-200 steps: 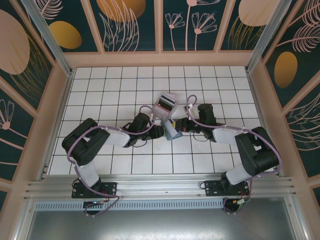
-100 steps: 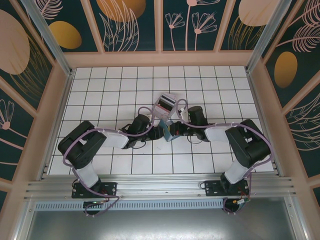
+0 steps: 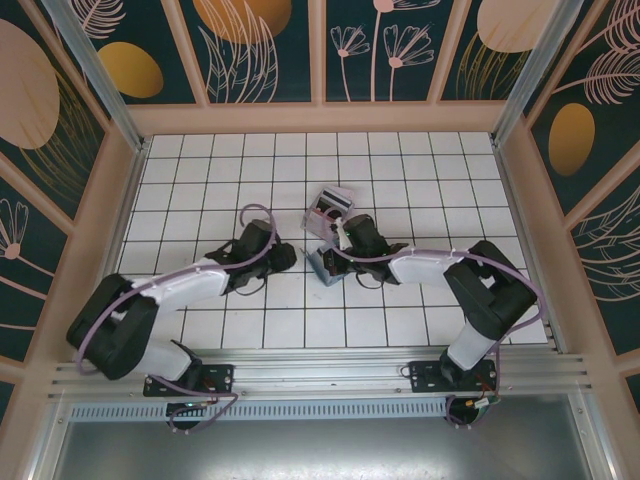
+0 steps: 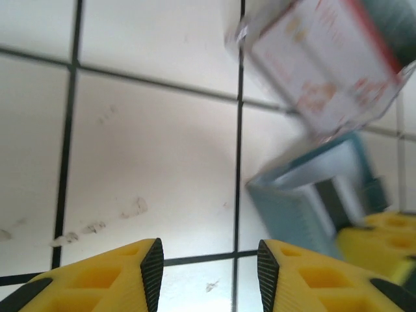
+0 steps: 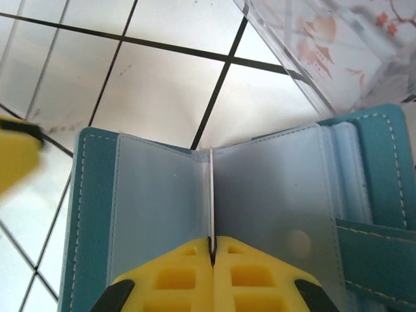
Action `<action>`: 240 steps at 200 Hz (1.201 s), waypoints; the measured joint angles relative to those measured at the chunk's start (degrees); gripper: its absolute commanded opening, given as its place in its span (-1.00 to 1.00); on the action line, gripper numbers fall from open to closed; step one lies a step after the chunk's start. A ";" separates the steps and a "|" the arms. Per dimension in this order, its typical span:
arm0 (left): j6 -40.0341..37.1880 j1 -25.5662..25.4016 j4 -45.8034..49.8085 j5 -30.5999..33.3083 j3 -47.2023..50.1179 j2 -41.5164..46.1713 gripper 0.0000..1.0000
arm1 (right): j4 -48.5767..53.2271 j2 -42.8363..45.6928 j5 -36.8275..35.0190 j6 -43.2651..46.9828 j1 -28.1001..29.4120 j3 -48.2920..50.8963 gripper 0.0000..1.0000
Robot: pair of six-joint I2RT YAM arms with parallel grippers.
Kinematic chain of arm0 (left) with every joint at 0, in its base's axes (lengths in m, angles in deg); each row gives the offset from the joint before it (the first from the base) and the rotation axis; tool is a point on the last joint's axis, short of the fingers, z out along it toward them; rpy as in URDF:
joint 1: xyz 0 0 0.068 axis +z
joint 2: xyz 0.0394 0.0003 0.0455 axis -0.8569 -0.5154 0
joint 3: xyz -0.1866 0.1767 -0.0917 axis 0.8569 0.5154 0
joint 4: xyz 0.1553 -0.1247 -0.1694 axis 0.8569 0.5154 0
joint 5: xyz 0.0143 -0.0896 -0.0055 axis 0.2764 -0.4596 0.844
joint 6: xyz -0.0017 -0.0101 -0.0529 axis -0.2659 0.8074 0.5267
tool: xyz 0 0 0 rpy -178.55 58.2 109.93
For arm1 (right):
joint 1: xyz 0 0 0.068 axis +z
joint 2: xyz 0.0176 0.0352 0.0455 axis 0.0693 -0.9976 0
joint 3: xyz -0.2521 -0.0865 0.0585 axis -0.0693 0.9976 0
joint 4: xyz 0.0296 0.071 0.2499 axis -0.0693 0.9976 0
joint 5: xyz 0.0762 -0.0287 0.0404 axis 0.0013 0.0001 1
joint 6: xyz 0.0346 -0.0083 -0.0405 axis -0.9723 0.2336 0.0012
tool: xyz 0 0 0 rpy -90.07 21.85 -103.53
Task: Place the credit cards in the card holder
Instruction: Flip over the card holder at the center of the table.
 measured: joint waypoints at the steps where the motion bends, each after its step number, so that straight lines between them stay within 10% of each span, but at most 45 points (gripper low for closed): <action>1: 0.09 0.13 -0.02 -0.02 0.02 0.28 -0.10 | 0.13 0.00 -0.20 0.07 0.11 -0.09 -1.00; 117: 14.19 0.83 -12.09 -15.23 4.50 -6.47 -0.10 | 6.25 -2.45 -16.50 2.05 8.74 -6.01 -1.00; 164: 13.86 0.61 -13.29 -15.87 4.39 -10.43 -0.73 | 6.23 -2.49 -16.72 2.03 8.96 -6.03 -1.00; 182: 12.26 0.59 -12.46 -15.06 4.09 -10.75 -1.00 | 5.49 -2.40 -15.23 1.84 8.37 -5.75 -1.00; 240: 5.03 0.57 -11.52 -13.22 2.93 -11.82 -1.00 | -6.73 2.78 2.47 -1.79 -3.34 6.82 -1.00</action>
